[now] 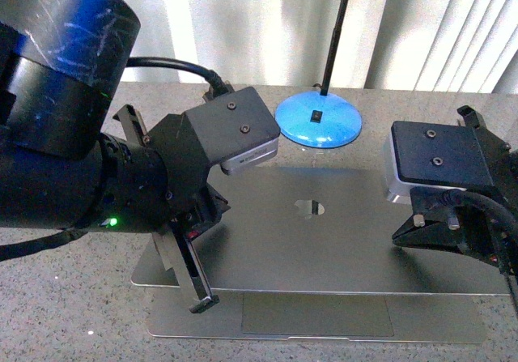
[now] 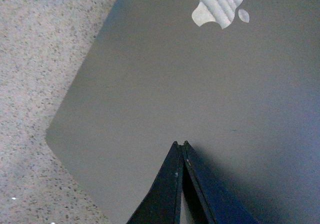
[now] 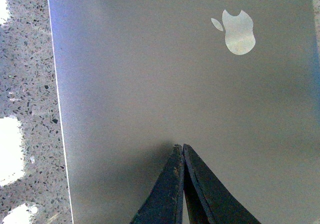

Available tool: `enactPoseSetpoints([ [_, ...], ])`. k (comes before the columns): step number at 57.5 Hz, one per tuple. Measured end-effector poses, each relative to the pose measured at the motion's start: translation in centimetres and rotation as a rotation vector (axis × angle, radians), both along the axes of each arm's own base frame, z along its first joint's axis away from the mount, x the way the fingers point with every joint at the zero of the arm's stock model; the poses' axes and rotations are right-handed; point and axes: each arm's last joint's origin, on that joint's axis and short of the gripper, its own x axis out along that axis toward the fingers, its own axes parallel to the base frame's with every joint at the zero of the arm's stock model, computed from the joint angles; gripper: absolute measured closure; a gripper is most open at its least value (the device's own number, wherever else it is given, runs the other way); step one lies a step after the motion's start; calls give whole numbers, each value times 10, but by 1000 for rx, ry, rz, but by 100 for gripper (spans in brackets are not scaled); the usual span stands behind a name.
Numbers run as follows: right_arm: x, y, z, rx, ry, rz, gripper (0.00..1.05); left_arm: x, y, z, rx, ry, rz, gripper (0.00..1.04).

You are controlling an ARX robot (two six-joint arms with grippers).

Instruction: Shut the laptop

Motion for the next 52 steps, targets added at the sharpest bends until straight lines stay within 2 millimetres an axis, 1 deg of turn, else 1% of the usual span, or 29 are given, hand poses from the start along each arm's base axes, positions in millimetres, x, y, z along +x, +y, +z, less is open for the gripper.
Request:
enactPoseSetpoints([
  [2, 0, 0, -3, 2, 4, -1, 102, 0, 0, -2, -2, 5, 0, 101],
  [8, -3, 2, -22, 3, 37, -7, 102, -3, 1, -13, -6, 32, 1, 101],
  [11, -6, 3, -32, 4, 57, -11, 102, -7, 2, -20, -11, 55, -2, 101],
  [15, -9, 5, -39, 10, 74, -16, 102, -13, 4, -30, -14, 78, 1, 101],
  [17, -10, 6, -40, 16, 73, -16, 102, -15, 5, -35, -14, 86, 1, 101],
  [27, -12, 9, -43, 38, 70, -32, 102, -18, 6, -41, -40, 84, 14, 101],
  [37, -19, 10, -41, 84, 47, -44, 102, -20, 13, -38, -100, 93, 48, 101],
  [43, -19, 10, -29, 154, -37, -105, 102, -21, 25, -27, -196, 94, 121, 101],
  [45, -14, 10, -18, 176, -119, -167, 102, -19, 30, -21, -240, 85, 169, 101],
  [47, -9, 10, -8, 193, -183, -225, 102, -15, 38, -8, -302, 43, 253, 101],
  [48, -3, 10, 4, 214, -251, -296, 101, -11, 45, 3, -337, -4, 316, 101],
  [50, 7, 8, 31, 280, -366, -451, 95, -5, 61, 27, -439, -83, 475, 101],
  [51, 10, 8, 38, 301, -387, -489, 93, -4, 65, 33, -477, -92, 522, 100],
  [52, 15, 6, 56, 370, -431, -588, 88, -2, 71, 44, -519, -124, 579, 96],
])
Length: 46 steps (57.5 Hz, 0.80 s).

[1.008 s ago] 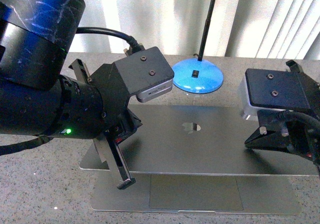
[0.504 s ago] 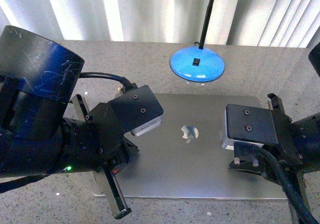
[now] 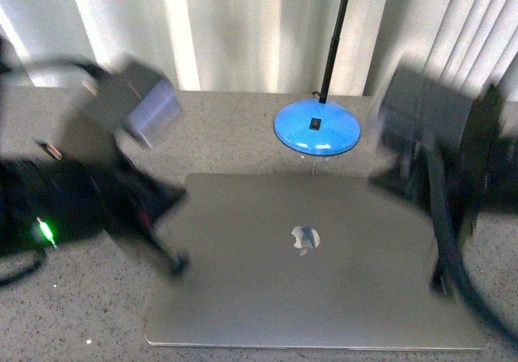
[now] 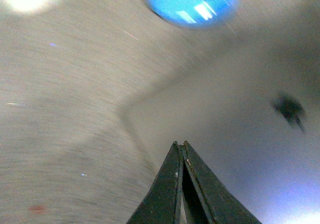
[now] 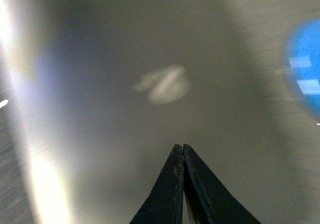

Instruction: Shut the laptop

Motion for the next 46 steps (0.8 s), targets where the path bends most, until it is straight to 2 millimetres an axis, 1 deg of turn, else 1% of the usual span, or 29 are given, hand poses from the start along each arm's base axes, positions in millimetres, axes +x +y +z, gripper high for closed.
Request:
enactPoseSetpoints([
  [1, 2, -1, 9, 52, -16, -41, 84, 2, 6, 13, -77, -26, 66, 91],
  [3, 4, -4, 20, 133, -22, -95, 77, 3, 14, 22, -159, -38, 141, 84],
  [4, 4, -5, 23, 185, -8, -122, 72, 3, 18, 25, -209, -36, 180, 79],
  [6, 3, -6, 20, 238, 16, -170, 66, 3, 19, 25, -249, -23, 199, 72],
  [9, 0, -5, 6, 303, -63, -324, 73, 2, 17, 19, -277, 10, 197, 63],
  [10, -3, -6, 1, 332, -99, -381, 77, 1, 16, 16, -283, 26, 194, 59],
  [11, -10, -9, -7, 370, -142, -446, 82, 0, 13, 12, -263, 17, 199, 59],
  [13, -24, -16, -16, 416, -194, -516, 91, -5, 12, 9, -226, -113, 258, 67],
  [14, -29, -19, -15, 440, -214, -530, 95, -10, 15, 8, -198, -189, 303, 72],
  [15, -33, -23, -14, 460, -233, -536, 98, -12, 16, 8, -185, -211, 312, 74],
  [17, -39, -27, -10, 480, -258, -545, 102, -20, 22, 11, -173, -286, 344, 81],
  [18, -43, -30, -8, 494, -269, -552, 102, -22, 23, 12, -174, -302, 348, 83],
  [20, -49, -35, -4, 508, -283, -561, 102, -30, 29, 17, -167, -352, 360, 90],
  [24, -62, -40, -1, 527, -293, -556, 102, -41, 35, 23, -160, -384, 366, 101],
  [28, -73, -43, -3, 529, -281, -546, 102, -54, 39, 23, -152, -388, 359, 101],
  [34, -91, -49, -5, 527, -267, -543, 102, -72, 45, 18, -138, -365, 355, 101],
  [46, -120, -59, -4, 532, -270, -551, 102, -101, 54, 20, -132, -372, 354, 101],
])
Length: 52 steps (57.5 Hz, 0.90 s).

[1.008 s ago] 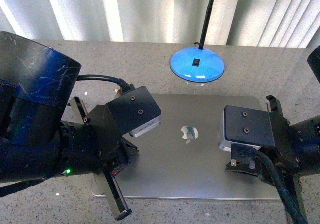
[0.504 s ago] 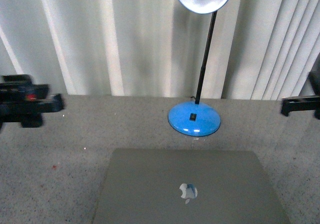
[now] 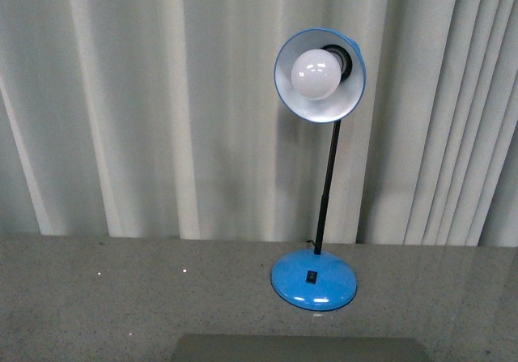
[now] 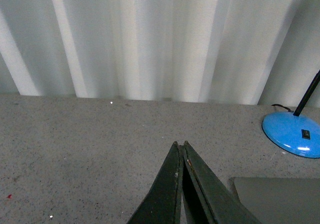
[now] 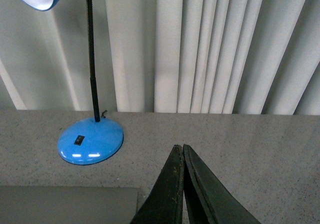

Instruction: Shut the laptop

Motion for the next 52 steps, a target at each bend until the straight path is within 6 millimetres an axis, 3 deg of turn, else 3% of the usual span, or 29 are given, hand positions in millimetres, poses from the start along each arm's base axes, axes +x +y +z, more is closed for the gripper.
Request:
enactPoseSetpoints([
  [9, -19, -12, 0, 2, 2, 1, 102, -19, 13, 0, 0, 3, 6, 101],
  [23, -39, -13, 1, 4, 0, -2, 102, -39, 13, 0, 0, 2, 3, 101],
  [52, -63, -13, 6, 4, -19, -2, 102, -63, 13, 12, 0, -35, 3, 101],
])
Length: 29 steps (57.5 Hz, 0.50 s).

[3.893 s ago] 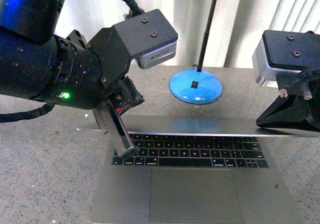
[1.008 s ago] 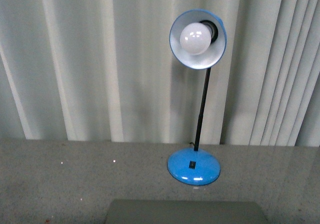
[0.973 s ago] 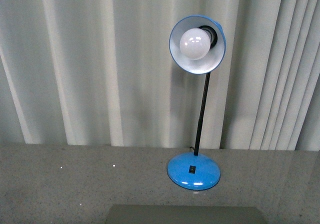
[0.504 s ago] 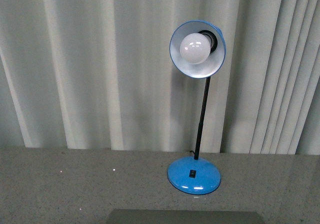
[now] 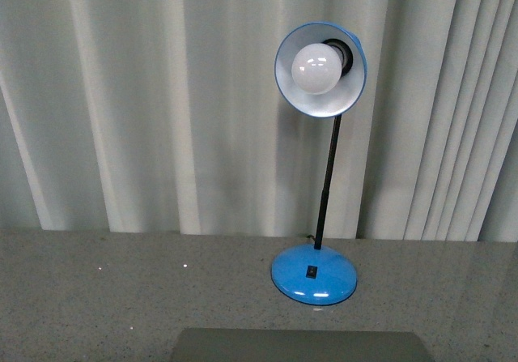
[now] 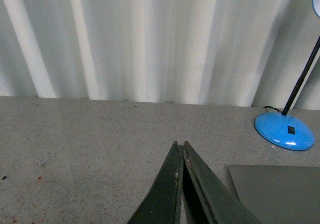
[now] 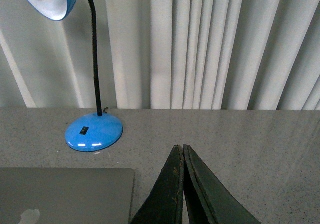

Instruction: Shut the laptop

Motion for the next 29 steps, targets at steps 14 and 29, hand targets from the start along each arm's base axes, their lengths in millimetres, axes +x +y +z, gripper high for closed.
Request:
enactPoseSetpoints([
  [14, -8, 0, 2, 0, -6, 0, 102, -8, 0, 2, 0, -5, 0, 101],
  [29, -14, 0, 2, 0, -8, 0, 102, -15, 0, 2, 0, -8, 0, 101],
])
